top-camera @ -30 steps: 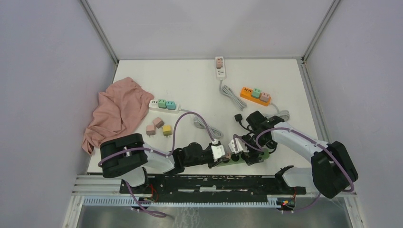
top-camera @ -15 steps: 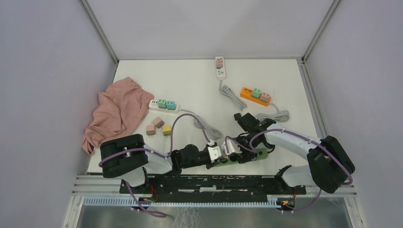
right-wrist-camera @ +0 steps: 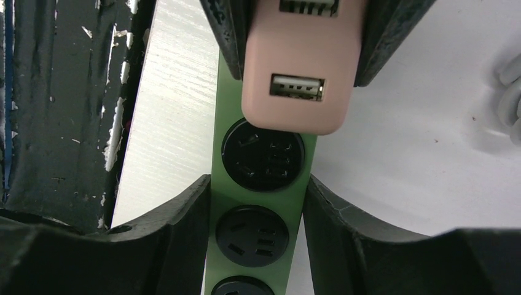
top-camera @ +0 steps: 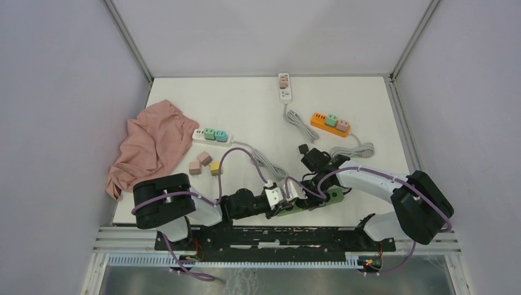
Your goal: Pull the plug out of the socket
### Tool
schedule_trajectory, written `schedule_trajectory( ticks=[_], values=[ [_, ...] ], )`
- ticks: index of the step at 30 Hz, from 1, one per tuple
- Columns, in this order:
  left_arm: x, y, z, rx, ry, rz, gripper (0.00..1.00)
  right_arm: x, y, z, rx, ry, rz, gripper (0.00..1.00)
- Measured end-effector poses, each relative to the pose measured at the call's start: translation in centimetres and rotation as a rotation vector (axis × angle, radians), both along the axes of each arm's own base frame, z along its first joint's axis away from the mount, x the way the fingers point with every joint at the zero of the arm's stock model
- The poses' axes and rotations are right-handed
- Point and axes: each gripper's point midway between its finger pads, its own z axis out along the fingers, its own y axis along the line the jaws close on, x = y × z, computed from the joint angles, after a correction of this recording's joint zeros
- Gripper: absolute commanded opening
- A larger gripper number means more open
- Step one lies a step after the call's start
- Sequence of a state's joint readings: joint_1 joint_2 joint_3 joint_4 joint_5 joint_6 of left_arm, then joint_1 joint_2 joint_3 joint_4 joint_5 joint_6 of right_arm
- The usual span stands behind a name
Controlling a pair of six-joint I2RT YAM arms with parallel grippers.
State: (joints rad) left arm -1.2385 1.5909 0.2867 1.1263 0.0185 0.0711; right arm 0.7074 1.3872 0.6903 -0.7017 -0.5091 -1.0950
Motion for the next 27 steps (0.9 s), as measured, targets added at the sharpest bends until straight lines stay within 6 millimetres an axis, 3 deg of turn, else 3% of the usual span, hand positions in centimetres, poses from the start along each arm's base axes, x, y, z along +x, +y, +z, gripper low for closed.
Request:
schedule_trajectory(
  ticks=[4,15,20,27],
  values=[
    [0.1,0.3,0.1,-0.012,0.003,0.017,0.03,0.2,0.2,0.1,-0.001,-0.003,-0.010,0.23],
    [0.2,1.1,0.9,-0.028,0.025,0.048,0.03,0.6,1.1,0.6,-0.002,-0.011,-0.023,0.01],
    [0.4,0.9,0.8,0.049,-0.007,0.041,0.03,0.8,1.0,0.5,-0.020,-0.019,-0.036,0.00],
    [0.5,2.0,1.4,0.001,0.036,0.058,0.03,1.0,1.7,0.9,-0.004,-0.024,-0.034,0.00]
  ],
)
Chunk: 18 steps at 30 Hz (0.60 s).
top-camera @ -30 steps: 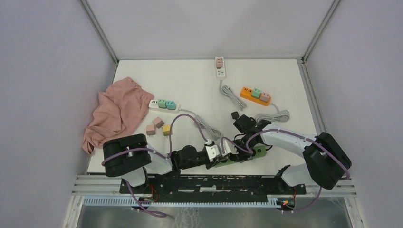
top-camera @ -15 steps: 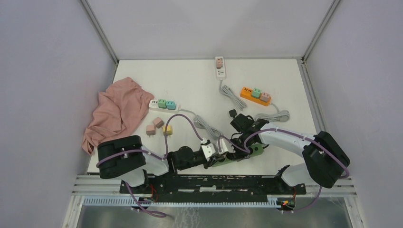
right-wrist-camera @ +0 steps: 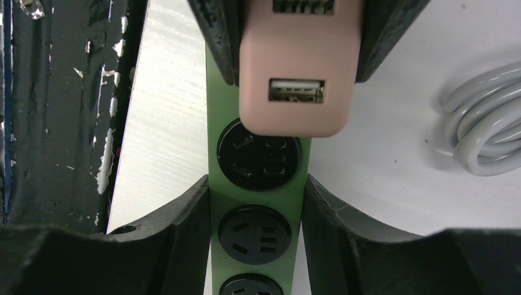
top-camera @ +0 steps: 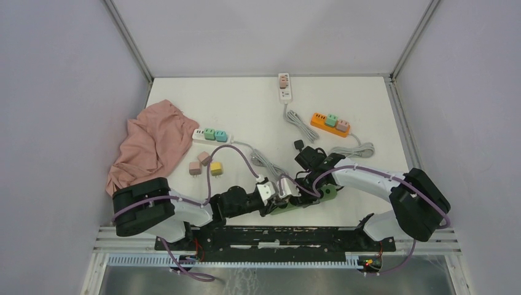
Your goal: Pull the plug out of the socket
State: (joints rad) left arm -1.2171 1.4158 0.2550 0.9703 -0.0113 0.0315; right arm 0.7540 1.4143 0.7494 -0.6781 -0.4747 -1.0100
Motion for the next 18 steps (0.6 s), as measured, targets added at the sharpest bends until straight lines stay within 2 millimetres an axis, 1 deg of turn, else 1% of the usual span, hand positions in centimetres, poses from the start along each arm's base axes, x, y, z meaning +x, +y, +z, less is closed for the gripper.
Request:
schedule_trajectory(
  ticks=[4,14,15,16,18],
  values=[
    [0.1,0.4,0.1,-0.054,0.054,0.000,0.03,0.0,0.4,0.1,0.011,0.003,0.001,0.00],
    [0.2,0.0,-0.3,-0.009,0.041,-0.016,0.03,0.1,0.0,-0.1,-0.014,0.004,-0.010,0.00],
    [0.2,0.0,-0.5,-0.008,0.040,-0.017,0.04,0.1,-0.1,-0.2,-0.017,0.003,-0.011,0.01],
    [0.2,0.0,-0.6,-0.005,0.039,-0.017,0.06,0.1,-0.1,-0.3,-0.022,0.003,-0.012,0.05],
    [0.3,-0.2,-1.0,-0.004,0.040,-0.018,0.12,0.2,-0.3,-0.5,-0.036,0.003,-0.014,0.19]
  ],
)
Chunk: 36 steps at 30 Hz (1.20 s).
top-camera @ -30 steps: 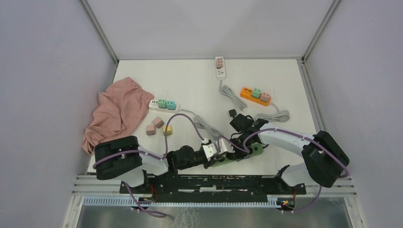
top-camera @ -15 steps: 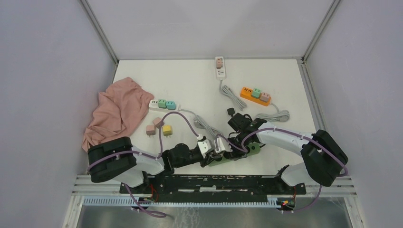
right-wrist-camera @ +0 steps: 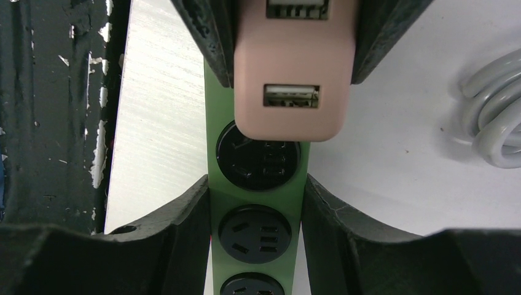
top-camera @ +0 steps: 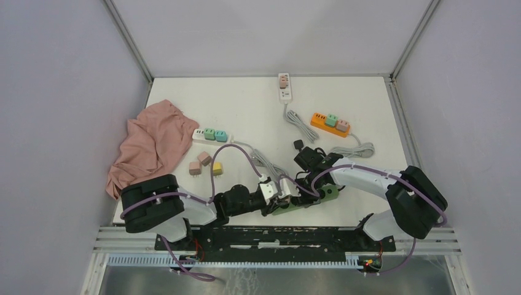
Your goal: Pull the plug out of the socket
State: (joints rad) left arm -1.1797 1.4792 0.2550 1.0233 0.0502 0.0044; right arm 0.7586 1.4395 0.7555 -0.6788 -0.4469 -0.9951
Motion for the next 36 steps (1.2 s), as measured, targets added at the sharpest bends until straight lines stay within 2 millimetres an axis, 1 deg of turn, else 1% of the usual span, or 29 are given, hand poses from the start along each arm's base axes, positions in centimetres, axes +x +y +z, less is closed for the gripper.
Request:
schedule_trajectory(
  ticks=[2,4,7,9,10,11,13,15,16,22,25,28,33,35,36],
  values=[
    [0.0,-0.1,-0.3,0.000,0.000,-0.001,0.26,0.0,-0.2,-0.1,-0.008,0.003,-0.003,0.34],
    [0.1,-0.3,-0.4,-0.002,0.000,-0.004,0.40,-0.1,-0.4,-0.1,-0.014,0.012,-0.007,0.47],
    [0.2,-0.7,-0.4,-0.007,-0.002,-0.005,0.60,0.0,-0.7,0.0,-0.019,0.027,-0.020,0.63],
    [0.2,-0.6,-0.5,-0.005,0.000,-0.004,0.70,0.0,-0.9,0.3,-0.015,0.047,-0.044,0.71],
    [0.2,-0.6,-0.5,-0.006,0.000,-0.004,0.72,0.0,-0.9,0.5,-0.010,0.058,-0.054,0.78],
    [0.2,-0.7,-0.4,-0.007,-0.001,-0.004,0.74,0.1,-0.8,0.7,0.002,0.067,-0.065,0.84],
    [0.1,-0.5,-0.5,-0.007,0.000,-0.003,0.77,0.0,-0.7,1.3,0.032,0.083,-0.085,0.89],
    [-0.1,0.0,-0.6,-0.005,0.000,-0.002,0.78,0.0,-0.5,2.1,0.072,0.095,-0.097,0.96],
    [-0.2,0.3,-0.7,-0.003,0.000,0.000,0.78,-0.1,-0.3,2.4,0.089,0.099,-0.100,0.98],
    [-0.7,2.3,-1.8,0.026,0.007,0.015,0.79,-0.7,1.5,4.9,0.233,0.146,-0.117,1.00],
    [-0.8,2.8,-2.4,0.041,0.008,0.017,0.79,-0.4,2.9,5.8,0.300,0.172,-0.157,1.00],
    [-0.7,2.7,-2.4,0.037,0.003,0.016,0.78,0.1,4.2,6.3,0.340,0.169,-0.176,0.99],
    [-0.7,2.5,-3.7,0.058,-0.003,0.006,0.77,0.0,5.9,6.2,0.351,0.151,-0.161,0.85],
    [-0.8,2.4,-4.2,0.061,-0.005,-0.001,0.77,-0.4,6.3,5.8,0.338,0.153,-0.146,0.77],
    [-0.8,2.4,-4.4,0.065,-0.005,-0.005,0.76,-0.5,6.4,5.6,0.331,0.152,-0.138,0.70]
  ],
)
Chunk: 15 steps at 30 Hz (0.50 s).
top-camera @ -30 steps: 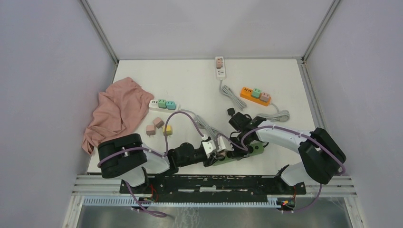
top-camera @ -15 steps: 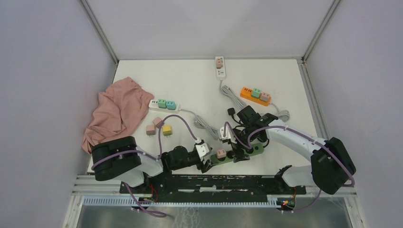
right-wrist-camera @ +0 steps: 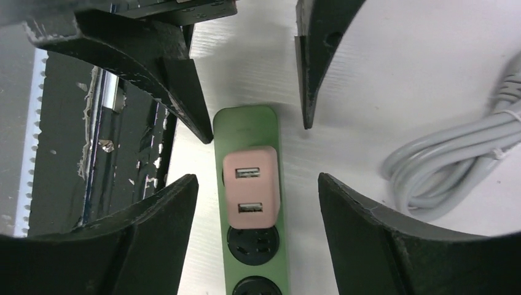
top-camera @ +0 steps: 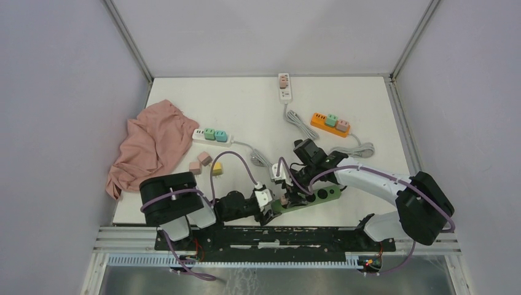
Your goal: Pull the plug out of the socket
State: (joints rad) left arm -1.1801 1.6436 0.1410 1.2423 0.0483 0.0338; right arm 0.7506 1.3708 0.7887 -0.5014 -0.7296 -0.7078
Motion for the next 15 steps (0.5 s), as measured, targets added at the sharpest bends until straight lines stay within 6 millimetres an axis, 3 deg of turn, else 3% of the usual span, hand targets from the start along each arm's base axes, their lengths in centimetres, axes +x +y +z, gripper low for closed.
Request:
schedule_trajectory(
  ticks=[7,15],
  values=[
    [0.0,-0.2,-0.3,-0.005,-0.006,-0.008,0.74,-0.2,0.2,-0.8,-0.033,-0.040,0.034,0.36],
    [0.1,-0.6,-1.5,0.020,0.005,-0.011,0.66,-0.1,0.2,-0.8,-0.031,-0.057,0.044,0.15]
  ],
)
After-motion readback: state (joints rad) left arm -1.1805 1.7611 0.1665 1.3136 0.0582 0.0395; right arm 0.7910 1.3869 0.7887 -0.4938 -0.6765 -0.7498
